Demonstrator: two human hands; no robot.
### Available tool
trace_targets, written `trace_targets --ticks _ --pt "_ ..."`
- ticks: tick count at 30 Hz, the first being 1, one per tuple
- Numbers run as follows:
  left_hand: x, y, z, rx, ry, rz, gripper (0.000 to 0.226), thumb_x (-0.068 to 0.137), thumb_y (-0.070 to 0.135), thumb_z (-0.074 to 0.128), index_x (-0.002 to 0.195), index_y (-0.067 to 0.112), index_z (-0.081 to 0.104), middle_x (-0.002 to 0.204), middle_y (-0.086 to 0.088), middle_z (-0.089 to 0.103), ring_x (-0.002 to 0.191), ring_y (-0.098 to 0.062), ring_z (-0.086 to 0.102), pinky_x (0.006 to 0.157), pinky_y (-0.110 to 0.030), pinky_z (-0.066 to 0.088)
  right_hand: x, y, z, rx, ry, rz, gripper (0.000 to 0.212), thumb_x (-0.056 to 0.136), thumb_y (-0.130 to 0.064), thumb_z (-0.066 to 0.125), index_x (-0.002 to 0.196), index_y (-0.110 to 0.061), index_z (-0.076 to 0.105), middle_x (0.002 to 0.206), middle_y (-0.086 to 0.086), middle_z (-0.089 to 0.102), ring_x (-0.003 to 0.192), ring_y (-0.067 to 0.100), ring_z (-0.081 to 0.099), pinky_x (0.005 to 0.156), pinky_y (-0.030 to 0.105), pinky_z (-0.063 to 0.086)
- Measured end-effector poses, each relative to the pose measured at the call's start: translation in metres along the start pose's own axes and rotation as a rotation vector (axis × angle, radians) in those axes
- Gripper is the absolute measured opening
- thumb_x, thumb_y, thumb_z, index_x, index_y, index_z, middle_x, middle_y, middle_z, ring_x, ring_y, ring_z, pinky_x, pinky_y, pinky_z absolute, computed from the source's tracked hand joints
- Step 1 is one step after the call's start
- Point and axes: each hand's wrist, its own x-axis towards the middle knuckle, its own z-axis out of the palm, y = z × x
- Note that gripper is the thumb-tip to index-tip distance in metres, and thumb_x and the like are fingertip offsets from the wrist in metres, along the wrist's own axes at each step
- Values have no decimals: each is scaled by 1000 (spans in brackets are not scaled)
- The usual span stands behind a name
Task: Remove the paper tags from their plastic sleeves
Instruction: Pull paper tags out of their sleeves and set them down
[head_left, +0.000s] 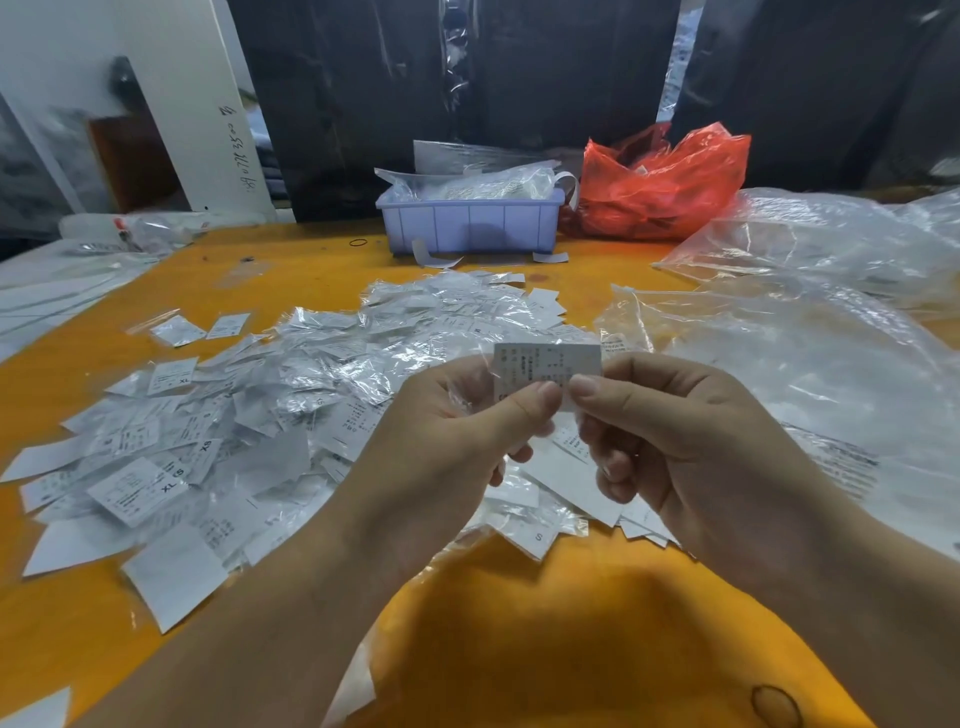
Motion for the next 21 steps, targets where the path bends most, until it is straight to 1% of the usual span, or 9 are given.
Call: trace_targets --ticks 3,5,6,8,13,15,17,19,21 --pt "1 0 -1 -7 6 -13 24 79 36 68 98 23 73 71 6 68 62 -4 58 52 -20 46 3 -2 -6 -21 90 -31 3 74 -18 76 72 -20 74 60 5 59 48 14 49 44 23 42" --pt "1 -1 0 7 -11 -15 25 78 37 67 99 24 73 72 6 68 63 -4 58 53 -21 46 4 -2 -8 -61 131 -55 12 80 -12 72 69 -18 72 59 4 58 48 14 47 44 23 41" --pt "1 -1 0 13 -16 -18 22 78 38 67 95 25 73 72 6 68 63 -4 59 54 -21 46 3 -1 -7 -68 130 -66 14 82 -11 70 69 -16 71 59 5 58 48 14 47 45 23 41" --pt "0 -1 1 20 -11 -26 19 77 40 67 88 26 73 72 5 69 64 -5 60 55 -21 47 1 0 -3 -85 87 -89 7 77 -17 70 72 -14 71 60 6 59 49 15 49 45 24 41" --pt "-1 0 0 41 12 -18 11 76 43 68 81 35 73 73 6 70 64 -3 62 55 -20 50 0 -2 -3 -97 70 -107 19 67 -29 69 75 -13 75 65 7 64 52 17 52 46 24 43" --pt "-1 0 -1 47 13 -17 10 77 46 70 82 37 73 74 7 70 64 -2 62 55 -19 50 -1 -3 -5 -130 70 -123 17 68 -27 72 77 -13 77 65 6 65 52 17 53 46 24 43" --pt "-1 0 0 60 16 -16 14 77 48 70 83 35 73 73 7 70 64 -2 62 55 -19 50 -2 -3 -3 -181 48 -156 7 75 -19 77 81 -16 77 64 5 65 52 16 53 46 24 43" --pt "-1 0 0 62 26 -23 16 75 48 69 83 34 73 72 8 69 64 -3 62 55 -19 49 -3 -1 -1 -203 28 -177 12 74 -20 70 84 -17 77 64 4 64 52 15 53 47 23 43" --pt "0 -1 0 67 25 -26 18 73 48 67 84 36 72 72 9 69 63 -1 62 54 -18 49 -3 -1 0 -216 27 -188 13 73 -23 75 84 -16 76 63 4 64 51 15 52 47 23 43"
